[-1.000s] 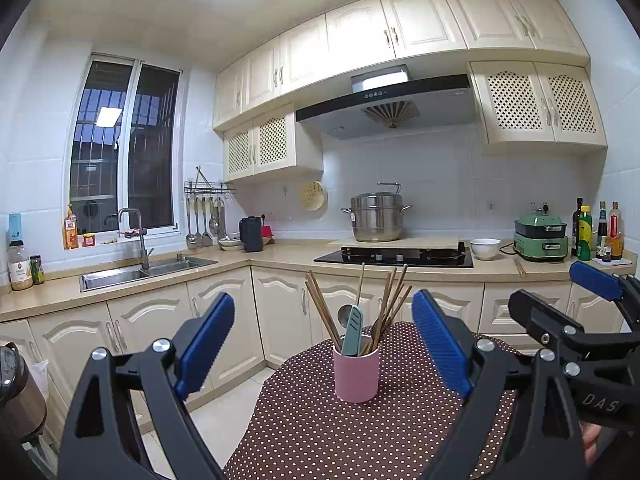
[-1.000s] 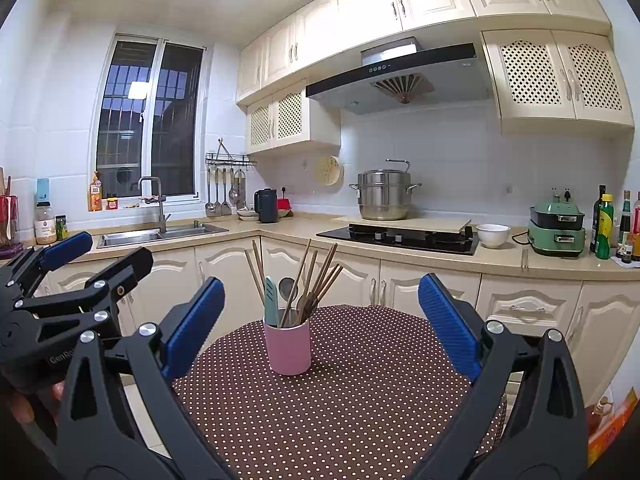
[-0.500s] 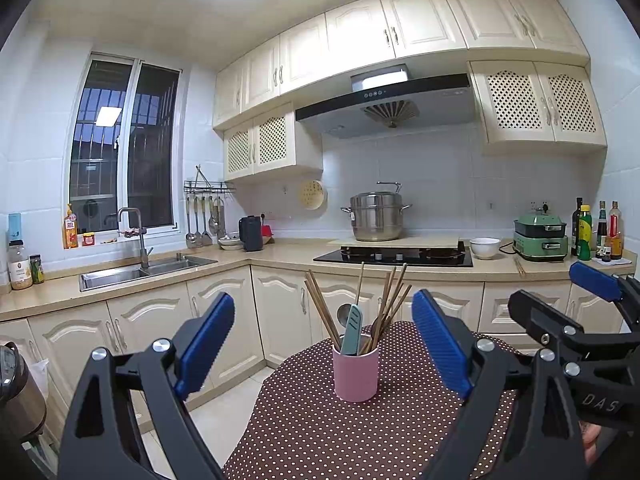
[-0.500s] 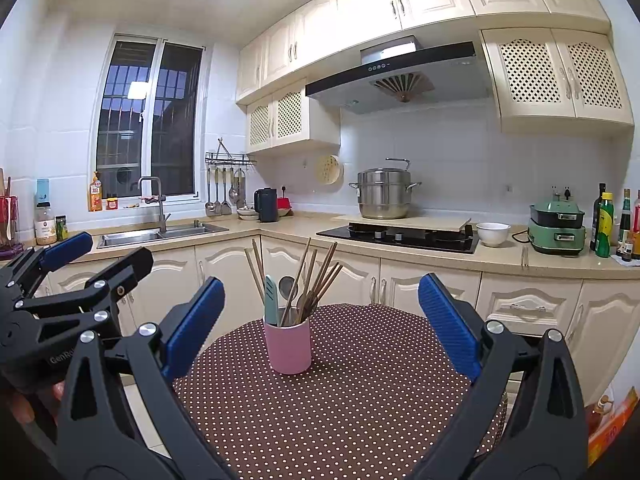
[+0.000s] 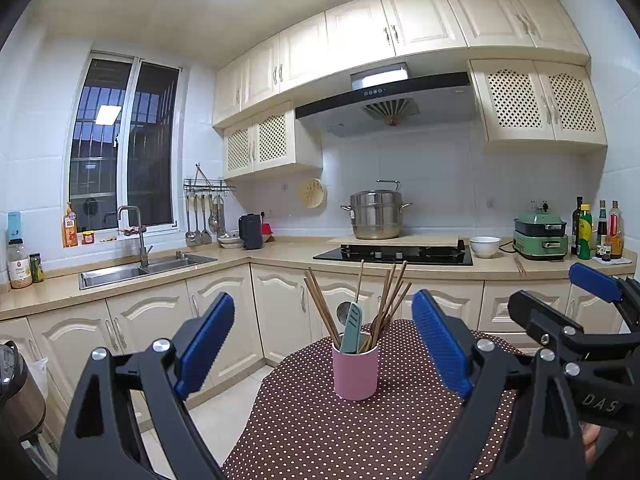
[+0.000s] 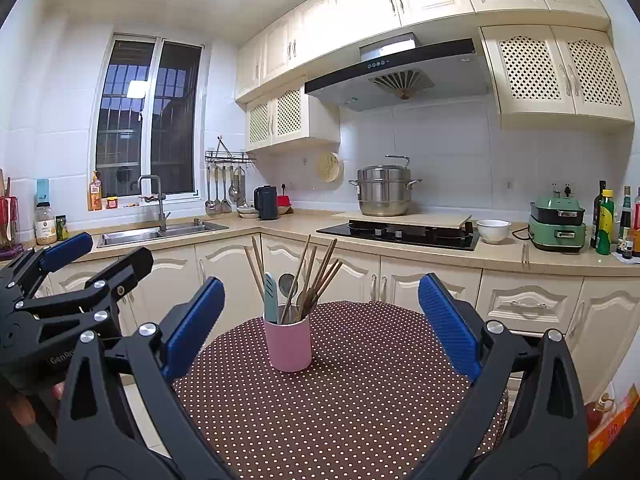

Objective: Organize utensils

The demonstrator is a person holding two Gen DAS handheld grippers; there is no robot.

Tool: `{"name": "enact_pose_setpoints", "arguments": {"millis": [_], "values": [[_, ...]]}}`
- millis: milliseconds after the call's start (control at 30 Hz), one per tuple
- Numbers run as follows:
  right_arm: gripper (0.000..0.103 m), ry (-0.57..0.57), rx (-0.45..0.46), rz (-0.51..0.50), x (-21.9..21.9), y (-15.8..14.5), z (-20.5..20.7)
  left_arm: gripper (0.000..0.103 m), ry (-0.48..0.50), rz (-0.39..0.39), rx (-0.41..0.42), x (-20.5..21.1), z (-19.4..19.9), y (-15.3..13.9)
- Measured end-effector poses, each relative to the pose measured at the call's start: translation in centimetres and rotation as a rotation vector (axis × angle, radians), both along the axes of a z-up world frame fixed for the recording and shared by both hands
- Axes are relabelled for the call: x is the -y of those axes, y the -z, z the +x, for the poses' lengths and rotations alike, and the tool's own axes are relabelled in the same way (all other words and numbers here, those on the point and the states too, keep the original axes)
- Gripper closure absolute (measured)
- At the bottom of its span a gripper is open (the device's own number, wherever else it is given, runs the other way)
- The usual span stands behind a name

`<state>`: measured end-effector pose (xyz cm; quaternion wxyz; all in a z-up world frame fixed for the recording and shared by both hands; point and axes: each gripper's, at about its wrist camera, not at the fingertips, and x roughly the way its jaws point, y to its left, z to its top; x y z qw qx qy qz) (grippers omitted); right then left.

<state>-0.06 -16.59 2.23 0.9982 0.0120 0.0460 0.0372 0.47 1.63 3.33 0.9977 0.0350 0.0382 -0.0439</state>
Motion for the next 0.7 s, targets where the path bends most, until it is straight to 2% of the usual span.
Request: {"name": "enact_pose_setpoints", "arguments": {"millis": [700], "values": [[0.007,-0.007,-0.003,0.006,-0.27,-0.07,0.09,0.014,-0.002,0.0,0.001,-0.04,0.01,-0.02]]}}
